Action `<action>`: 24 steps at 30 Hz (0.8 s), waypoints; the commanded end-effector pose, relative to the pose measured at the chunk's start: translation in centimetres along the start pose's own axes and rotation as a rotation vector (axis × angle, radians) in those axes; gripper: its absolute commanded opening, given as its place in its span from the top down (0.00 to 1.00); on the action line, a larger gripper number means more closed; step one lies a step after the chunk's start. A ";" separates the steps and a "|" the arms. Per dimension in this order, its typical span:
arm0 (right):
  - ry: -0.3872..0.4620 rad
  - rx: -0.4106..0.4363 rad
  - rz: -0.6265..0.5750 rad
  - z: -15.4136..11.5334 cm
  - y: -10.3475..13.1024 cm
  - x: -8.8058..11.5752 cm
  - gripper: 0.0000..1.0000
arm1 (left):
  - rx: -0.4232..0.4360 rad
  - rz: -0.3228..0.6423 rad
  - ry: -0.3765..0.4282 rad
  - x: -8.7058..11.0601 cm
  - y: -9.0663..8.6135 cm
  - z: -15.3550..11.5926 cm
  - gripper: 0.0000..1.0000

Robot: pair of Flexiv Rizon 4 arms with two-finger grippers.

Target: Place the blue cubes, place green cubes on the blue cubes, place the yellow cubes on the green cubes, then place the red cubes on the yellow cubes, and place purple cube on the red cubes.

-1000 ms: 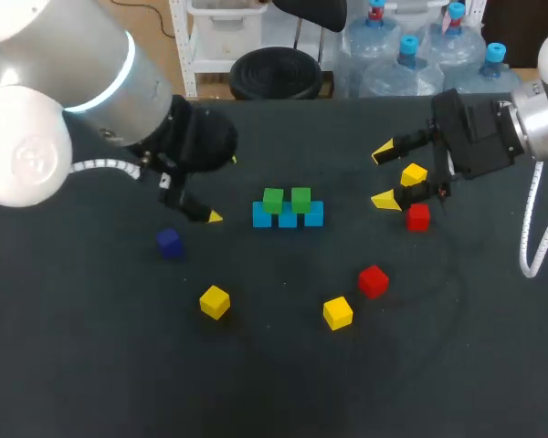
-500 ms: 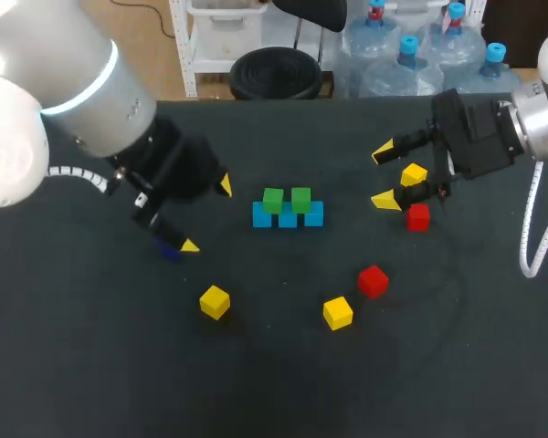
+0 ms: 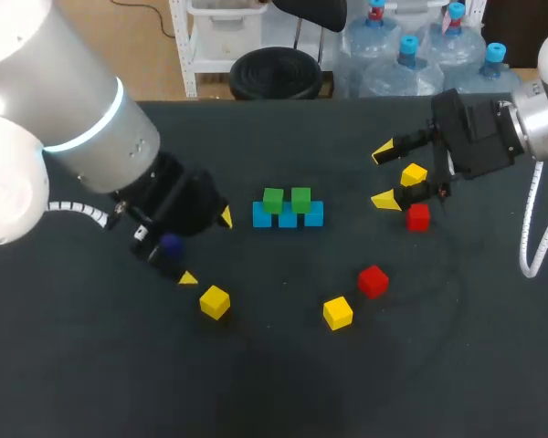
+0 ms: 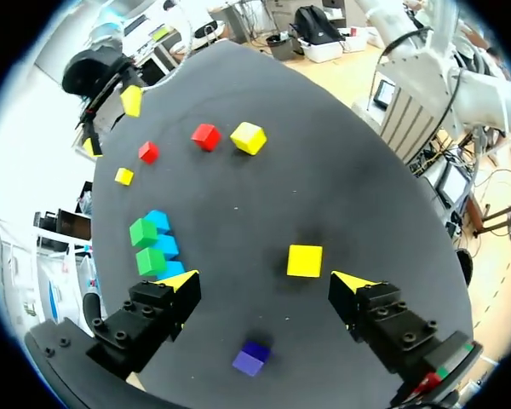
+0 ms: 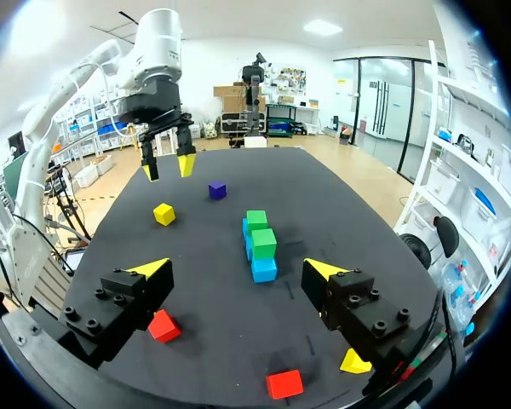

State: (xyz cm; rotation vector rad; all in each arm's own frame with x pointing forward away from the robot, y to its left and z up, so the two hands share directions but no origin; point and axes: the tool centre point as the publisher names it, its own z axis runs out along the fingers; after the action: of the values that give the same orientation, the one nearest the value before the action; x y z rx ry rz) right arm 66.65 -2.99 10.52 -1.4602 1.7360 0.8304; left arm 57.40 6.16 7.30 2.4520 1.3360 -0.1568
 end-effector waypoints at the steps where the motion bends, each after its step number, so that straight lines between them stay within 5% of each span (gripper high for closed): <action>1: -0.002 0.000 -0.001 0.1 0.0 0.0 0.00 | 0.010 0.008 0.002 0.0 -0.7 -0.7 0.00; 24: -0.002 0.000 -0.001 0.1 0.0 0.0 0.00 | 0.079 0.015 -0.027 -0.3 -2.9 3.9 0.00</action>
State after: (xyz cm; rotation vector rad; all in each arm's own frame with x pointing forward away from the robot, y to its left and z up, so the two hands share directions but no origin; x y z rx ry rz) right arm 66.65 -2.99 10.52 -1.4602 1.7360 0.8304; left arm 54.65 6.41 3.95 2.5151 1.3241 -0.2397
